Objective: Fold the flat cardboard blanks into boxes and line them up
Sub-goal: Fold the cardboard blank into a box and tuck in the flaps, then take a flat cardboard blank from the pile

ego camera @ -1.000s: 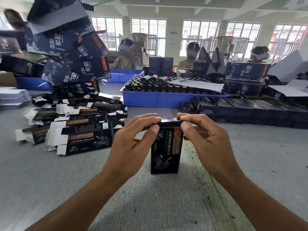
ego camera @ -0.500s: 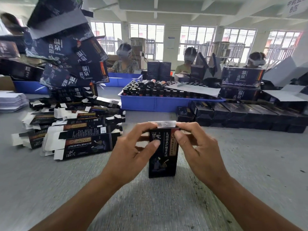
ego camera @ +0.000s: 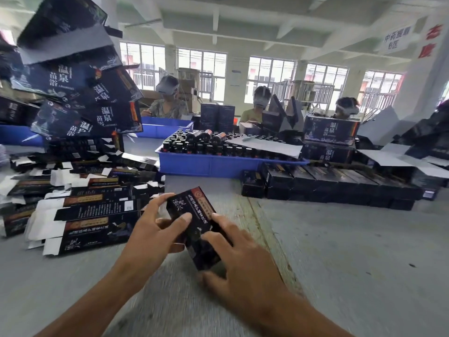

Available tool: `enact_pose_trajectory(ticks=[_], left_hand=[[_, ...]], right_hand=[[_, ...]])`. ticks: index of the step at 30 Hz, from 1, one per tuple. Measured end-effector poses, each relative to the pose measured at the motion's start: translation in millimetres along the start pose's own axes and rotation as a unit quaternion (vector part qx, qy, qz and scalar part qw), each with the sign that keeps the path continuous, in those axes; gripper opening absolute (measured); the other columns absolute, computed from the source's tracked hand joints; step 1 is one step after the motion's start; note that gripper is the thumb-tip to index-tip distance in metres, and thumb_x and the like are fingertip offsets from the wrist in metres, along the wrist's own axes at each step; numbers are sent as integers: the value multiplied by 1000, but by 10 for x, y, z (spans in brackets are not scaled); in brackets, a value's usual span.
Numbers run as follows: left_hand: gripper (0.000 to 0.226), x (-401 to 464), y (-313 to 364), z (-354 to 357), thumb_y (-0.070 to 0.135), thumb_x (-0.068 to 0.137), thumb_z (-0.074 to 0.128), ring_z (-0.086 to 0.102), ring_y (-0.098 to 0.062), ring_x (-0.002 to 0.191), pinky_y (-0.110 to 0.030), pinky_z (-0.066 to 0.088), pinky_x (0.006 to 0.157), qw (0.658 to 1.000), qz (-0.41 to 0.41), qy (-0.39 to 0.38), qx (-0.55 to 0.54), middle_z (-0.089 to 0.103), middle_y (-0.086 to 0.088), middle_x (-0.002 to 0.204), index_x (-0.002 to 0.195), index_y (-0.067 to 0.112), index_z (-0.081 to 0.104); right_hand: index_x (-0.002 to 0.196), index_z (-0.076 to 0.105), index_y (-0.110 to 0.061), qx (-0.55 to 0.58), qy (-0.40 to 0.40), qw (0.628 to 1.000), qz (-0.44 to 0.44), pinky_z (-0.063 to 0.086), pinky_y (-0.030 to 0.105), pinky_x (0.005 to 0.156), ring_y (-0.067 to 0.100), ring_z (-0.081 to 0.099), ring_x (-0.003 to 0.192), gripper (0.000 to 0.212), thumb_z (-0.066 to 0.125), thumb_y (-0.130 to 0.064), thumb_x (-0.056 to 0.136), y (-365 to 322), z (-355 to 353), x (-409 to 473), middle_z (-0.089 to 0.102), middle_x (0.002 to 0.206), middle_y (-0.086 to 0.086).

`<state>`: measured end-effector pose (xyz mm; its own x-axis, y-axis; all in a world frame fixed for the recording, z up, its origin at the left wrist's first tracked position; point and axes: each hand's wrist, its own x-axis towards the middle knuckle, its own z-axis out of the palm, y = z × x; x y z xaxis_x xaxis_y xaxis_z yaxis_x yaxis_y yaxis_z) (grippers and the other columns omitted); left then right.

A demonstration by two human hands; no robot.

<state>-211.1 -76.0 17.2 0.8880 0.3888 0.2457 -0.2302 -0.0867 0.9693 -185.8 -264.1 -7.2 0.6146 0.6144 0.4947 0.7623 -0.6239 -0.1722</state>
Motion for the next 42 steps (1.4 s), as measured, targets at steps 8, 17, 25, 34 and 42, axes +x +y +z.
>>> enact_pose_trajectory(ticks=[8,17,25,34,42], left_hand=[[62,-113,-206,71,55,92,54,66,8,87,-28,56,80,958,69,-88,264,66,20,108,144,64,21],[49,-14,-325,107,72,92,36,53,13,94,-16,48,86,901,130,-119,397,57,34,106,139,61,31],[51,93,-440,103,82,80,27,47,20,98,-11,44,90,905,133,-111,389,52,40,102,124,64,45],[66,105,-445,116,89,68,15,46,19,102,-11,45,87,899,133,-109,403,52,40,100,115,62,52],[57,64,-383,146,82,79,26,48,17,104,-13,45,89,891,118,-119,422,57,37,106,113,54,62]], right_hand=[[141,39,-35,-19,49,990,127,47,34,102,14,51,122,56,41,-58,90,316,-47,314,36,157,-7],[137,48,-17,-163,42,954,249,47,45,92,37,57,114,48,42,-45,98,1183,-79,1399,52,144,10],[145,46,-16,-252,-53,931,258,23,54,117,36,21,151,53,43,-48,102,1709,214,1795,43,155,10],[133,53,-8,-119,-57,987,91,49,41,93,32,60,115,37,45,-20,100,1113,678,1710,60,133,12],[149,37,-7,-30,-128,956,262,40,47,110,37,43,135,53,41,-20,98,1269,597,1722,34,156,13]])
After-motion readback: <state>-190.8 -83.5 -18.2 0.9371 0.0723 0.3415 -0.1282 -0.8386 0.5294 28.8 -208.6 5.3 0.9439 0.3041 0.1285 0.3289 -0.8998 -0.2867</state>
